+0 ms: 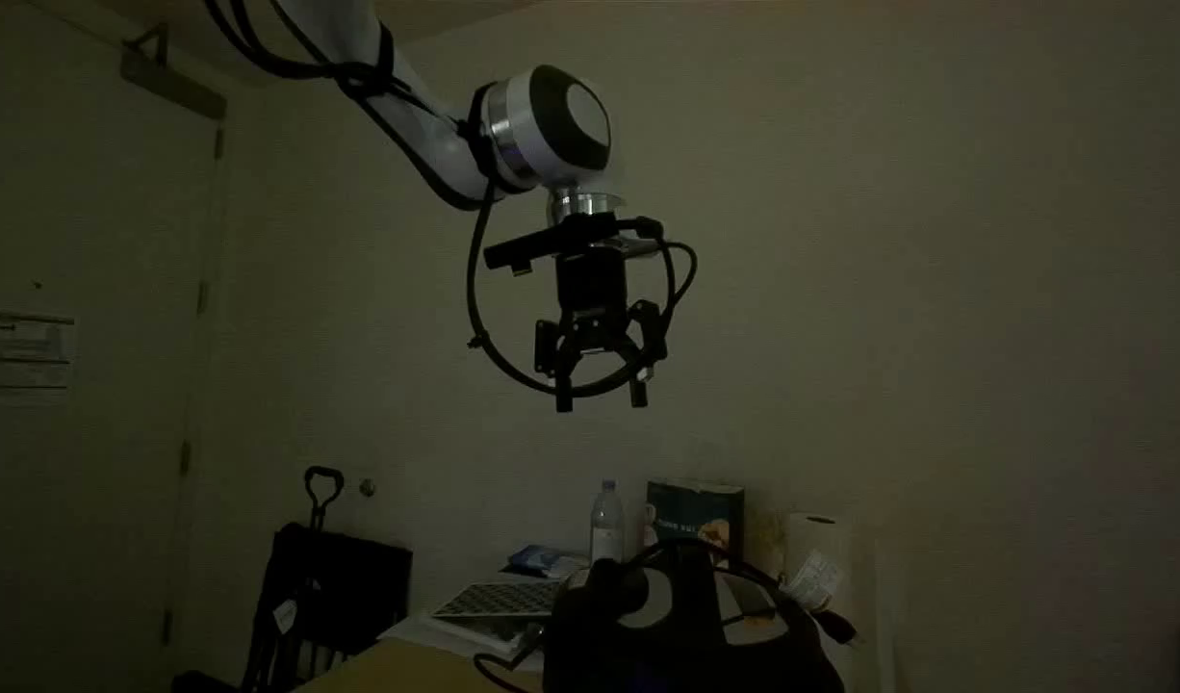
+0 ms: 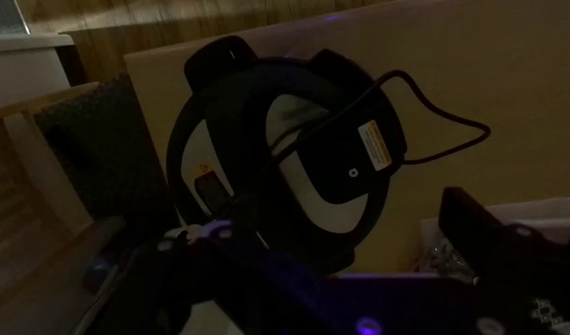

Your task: Put the cable of the cooker to the side

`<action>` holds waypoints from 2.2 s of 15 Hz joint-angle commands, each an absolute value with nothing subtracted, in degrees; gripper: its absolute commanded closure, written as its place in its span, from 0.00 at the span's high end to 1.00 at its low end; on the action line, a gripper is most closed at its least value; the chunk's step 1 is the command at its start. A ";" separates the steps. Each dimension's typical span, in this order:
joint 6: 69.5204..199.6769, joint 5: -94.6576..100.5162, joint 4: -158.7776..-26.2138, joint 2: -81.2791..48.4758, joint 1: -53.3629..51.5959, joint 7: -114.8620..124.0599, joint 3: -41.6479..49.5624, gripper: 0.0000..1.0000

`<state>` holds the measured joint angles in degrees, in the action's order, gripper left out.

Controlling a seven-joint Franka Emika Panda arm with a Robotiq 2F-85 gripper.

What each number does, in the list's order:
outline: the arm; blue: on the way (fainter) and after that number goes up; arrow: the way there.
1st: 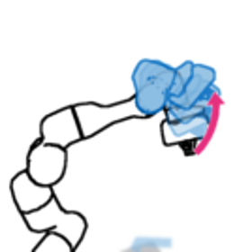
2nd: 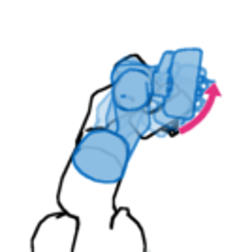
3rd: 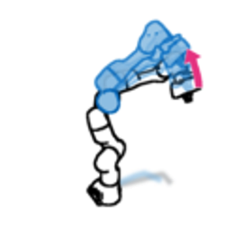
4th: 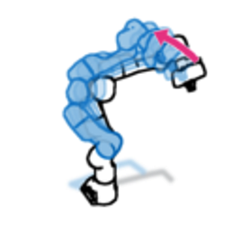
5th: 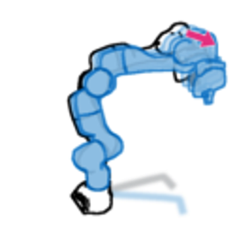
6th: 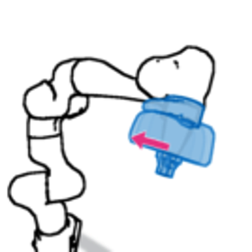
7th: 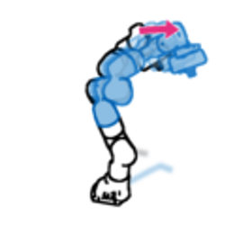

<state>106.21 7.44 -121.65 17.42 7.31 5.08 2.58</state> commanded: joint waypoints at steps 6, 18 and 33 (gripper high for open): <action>106.09 7.59 -121.54 17.39 6.74 5.19 3.12 1.00; 108.01 3.33 -112.99 6.18 6.73 5.50 4.90 1.00; 108.41 -9.98 -110.11 -2.54 9.11 6.46 8.71 1.00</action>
